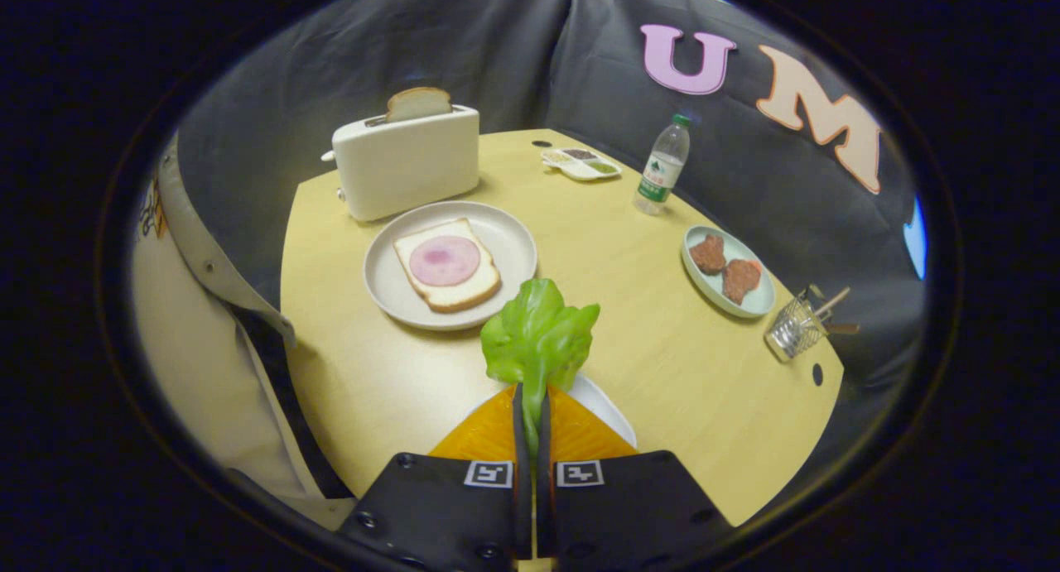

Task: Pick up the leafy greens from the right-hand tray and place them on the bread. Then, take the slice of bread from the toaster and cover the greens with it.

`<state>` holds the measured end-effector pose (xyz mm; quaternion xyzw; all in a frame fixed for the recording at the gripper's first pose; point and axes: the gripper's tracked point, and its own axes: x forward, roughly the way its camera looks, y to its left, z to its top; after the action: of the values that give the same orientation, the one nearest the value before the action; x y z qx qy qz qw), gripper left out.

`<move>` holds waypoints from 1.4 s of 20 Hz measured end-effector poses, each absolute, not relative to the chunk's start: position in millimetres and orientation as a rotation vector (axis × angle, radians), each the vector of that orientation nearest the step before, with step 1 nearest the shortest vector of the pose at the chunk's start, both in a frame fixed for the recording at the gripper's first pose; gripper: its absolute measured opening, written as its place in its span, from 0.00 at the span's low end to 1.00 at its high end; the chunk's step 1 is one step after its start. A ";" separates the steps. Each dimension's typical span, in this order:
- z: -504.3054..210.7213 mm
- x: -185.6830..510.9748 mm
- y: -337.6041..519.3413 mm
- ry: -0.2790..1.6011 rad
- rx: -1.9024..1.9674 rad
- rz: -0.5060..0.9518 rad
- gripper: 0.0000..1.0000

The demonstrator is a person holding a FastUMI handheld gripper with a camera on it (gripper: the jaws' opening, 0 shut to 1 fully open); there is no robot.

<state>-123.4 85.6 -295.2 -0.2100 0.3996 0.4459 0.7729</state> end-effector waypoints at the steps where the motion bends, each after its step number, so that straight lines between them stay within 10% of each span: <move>1: -291.7 -122.9 93.0 0.856 -0.452 0.974 0.06; 28: -300.8 -143.1 247.0 0.855 -0.483 1.204 0.05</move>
<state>-143.1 247.0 -300.8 -0.2179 0.3858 0.5434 0.7130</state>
